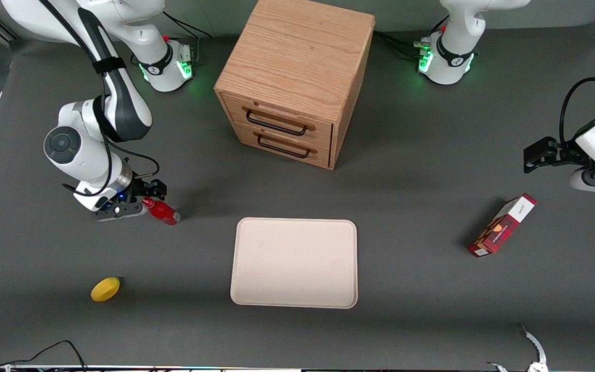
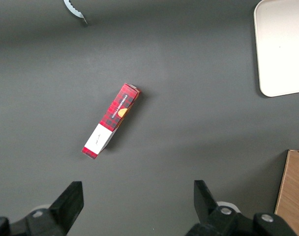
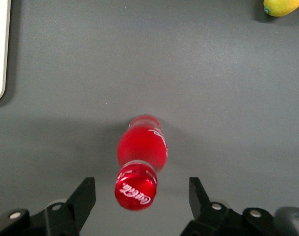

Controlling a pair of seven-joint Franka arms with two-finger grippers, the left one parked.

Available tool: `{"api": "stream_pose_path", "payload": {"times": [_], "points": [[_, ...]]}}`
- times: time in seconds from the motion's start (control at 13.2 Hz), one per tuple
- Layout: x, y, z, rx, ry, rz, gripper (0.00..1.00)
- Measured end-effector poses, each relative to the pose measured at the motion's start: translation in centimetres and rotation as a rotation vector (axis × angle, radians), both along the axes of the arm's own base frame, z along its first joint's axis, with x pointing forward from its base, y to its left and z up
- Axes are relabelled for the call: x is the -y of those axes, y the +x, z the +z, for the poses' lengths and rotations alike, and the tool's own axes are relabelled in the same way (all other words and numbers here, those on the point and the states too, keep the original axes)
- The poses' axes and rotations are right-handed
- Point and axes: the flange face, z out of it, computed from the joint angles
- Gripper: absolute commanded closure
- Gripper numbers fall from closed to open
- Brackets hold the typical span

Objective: Place coke bottle on tray
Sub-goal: 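Close the right gripper around the bottle's neck, then lift the held bottle up off the table with the right gripper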

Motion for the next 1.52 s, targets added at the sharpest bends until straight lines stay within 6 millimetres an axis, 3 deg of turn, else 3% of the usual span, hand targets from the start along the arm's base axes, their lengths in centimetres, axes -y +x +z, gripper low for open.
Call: {"api": "stream_pose_path", "payload": {"times": [0.23,0.61,0.76,0.98,1.52], "points": [[0.0,0.1,-0.3,0.000,0.000,0.001,0.38],[0.0,0.2,-0.1,0.005,0.000,0.002,0.52],[0.0,0.2,0.1,0.007,0.001,0.002,0.67],[-0.1,0.5,0.6,0.008,0.000,0.002,1.00],[-0.2,1.0,1.5,0.001,-0.002,0.002,1.00]]}}
